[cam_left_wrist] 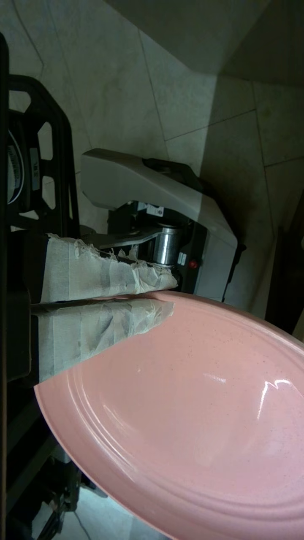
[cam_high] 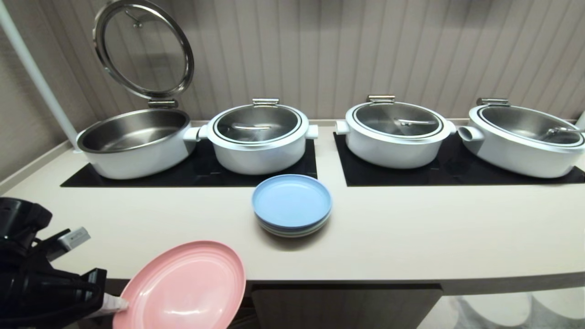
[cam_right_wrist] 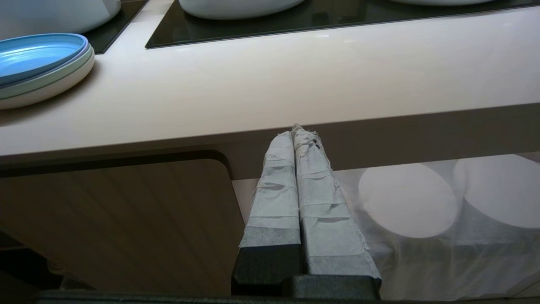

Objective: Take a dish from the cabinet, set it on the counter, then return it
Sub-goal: Put it back into the cabinet

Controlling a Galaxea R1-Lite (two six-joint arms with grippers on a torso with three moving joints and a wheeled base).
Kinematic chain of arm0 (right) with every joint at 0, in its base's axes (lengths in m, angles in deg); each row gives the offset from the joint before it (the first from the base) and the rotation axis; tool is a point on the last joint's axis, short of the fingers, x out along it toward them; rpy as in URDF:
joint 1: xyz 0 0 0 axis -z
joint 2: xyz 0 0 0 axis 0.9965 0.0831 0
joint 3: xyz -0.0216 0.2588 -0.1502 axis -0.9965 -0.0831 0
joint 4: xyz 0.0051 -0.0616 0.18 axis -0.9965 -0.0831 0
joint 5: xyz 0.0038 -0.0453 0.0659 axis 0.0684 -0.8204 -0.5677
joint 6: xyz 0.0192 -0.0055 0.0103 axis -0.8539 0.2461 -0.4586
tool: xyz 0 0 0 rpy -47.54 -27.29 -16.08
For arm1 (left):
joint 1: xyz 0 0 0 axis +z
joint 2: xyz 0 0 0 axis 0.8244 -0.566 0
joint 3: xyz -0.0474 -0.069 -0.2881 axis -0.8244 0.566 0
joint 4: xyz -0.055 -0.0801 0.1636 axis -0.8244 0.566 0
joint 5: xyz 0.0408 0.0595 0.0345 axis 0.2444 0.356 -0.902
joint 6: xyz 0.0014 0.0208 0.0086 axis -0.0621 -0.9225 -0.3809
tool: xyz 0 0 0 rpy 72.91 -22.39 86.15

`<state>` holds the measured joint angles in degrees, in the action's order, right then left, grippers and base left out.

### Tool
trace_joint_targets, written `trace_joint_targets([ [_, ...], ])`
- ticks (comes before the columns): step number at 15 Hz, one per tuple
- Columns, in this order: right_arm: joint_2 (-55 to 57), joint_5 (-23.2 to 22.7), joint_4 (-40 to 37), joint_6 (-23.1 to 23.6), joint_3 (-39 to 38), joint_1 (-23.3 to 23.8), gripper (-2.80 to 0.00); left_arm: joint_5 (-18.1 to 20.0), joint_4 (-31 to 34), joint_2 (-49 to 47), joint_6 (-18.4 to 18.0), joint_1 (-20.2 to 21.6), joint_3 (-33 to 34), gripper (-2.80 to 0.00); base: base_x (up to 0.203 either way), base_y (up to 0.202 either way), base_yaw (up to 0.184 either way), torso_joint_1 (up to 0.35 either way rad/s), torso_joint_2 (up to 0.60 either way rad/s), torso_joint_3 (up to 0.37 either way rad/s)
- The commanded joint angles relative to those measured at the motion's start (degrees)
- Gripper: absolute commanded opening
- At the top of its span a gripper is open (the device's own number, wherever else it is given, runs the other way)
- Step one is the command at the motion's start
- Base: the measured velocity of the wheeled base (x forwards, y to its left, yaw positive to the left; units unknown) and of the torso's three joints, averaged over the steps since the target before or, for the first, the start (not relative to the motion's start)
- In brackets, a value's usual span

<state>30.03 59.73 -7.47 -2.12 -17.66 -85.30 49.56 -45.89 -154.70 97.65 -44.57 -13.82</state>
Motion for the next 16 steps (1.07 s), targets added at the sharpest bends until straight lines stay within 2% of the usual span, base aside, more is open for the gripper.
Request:
trace_joint_targets([
  [1, 0.00, 0.02, 0.02, -0.05, 0.00, -0.01, -2.80, 0.55, 1.20, 2.05, 0.02, -0.20, 0.18, -2.80, 0.000, 0.000, 0.000, 0.000, 0.00, 0.000],
  [3, 0.00, 0.02, 0.02, -0.05, 0.00, -0.01, -2.80, 1.36, 3.19, 3.46, -0.28, -0.50, 0.19, -2.80, 0.000, 0.000, 0.000, 0.000, 0.00, 0.000],
  [9, 0.00, 0.02, 0.02, -0.05, 0.00, -0.01, -2.80, 2.93, 8.19, 10.65, -8.07, -0.41, 5.68, -2.80, 0.000, 0.000, 0.000, 0.000, 0.00, 0.000],
  [12, 0.00, 0.02, 0.02, -0.05, 0.00, -0.01, -2.80, 3.75, 11.46, 13.96, -10.24, -0.50, 7.27, -2.80, 0.000, 0.000, 0.000, 0.000, 0.00, 0.000],
  [16, 0.00, 0.02, 0.02, -0.05, 0.09, -0.01, -2.80, 4.02, 12.07, 16.41, -12.40, -0.59, 9.26, -2.80, 0.000, 0.000, 0.000, 0.000, 0.00, 0.000],
])
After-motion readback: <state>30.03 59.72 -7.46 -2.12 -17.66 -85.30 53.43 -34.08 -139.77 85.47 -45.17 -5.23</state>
